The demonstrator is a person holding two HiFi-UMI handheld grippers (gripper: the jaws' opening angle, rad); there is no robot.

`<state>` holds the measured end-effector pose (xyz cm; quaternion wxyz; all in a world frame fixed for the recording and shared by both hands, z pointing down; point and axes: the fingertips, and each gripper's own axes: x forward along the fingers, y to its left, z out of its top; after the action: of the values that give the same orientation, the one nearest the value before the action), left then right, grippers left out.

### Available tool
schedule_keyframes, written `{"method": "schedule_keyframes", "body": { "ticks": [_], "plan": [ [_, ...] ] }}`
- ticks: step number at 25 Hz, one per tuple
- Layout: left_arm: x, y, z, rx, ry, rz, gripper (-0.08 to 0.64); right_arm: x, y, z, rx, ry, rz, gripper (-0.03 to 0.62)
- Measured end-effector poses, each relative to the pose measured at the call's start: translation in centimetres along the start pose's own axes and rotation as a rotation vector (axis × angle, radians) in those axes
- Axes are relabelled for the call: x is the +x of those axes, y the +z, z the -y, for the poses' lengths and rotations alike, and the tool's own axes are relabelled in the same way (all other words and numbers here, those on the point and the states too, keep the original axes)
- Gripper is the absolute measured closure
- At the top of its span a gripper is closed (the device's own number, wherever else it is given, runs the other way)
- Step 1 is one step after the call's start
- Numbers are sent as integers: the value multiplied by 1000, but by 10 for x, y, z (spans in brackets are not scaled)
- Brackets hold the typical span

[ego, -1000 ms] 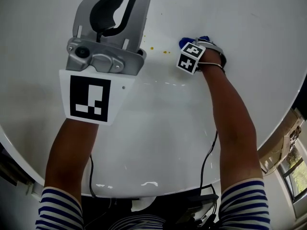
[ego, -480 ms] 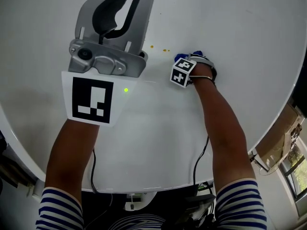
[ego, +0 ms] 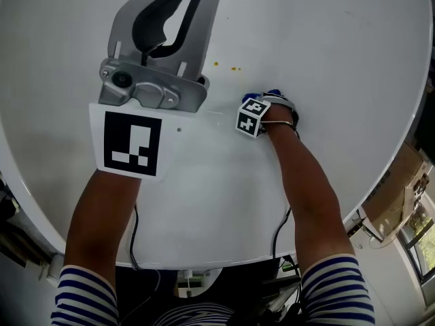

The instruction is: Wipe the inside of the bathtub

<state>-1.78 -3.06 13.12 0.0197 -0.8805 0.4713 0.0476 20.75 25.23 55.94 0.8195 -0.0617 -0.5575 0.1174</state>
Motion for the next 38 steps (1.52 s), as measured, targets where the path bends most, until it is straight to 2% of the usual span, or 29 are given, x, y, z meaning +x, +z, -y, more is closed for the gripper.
{"method": "schedule_keyframes", "body": {
  "ticks": [11,19,22,27,38],
  "plan": [
    [-5,14,0,5,9,6,557,-2,6,-41,-3,121,1,541],
    [-3,46,-6,19,17,25,557,-24,1,-70,-18,259,6,542],
    [-3,56,-10,23,24,30,557,-32,1,-72,-29,274,23,541],
    [-2,72,-13,25,34,35,557,-62,13,-41,13,199,118,541],
    [19,116,-32,32,60,38,557,-207,14,124,101,-106,306,541]
  ]
}}
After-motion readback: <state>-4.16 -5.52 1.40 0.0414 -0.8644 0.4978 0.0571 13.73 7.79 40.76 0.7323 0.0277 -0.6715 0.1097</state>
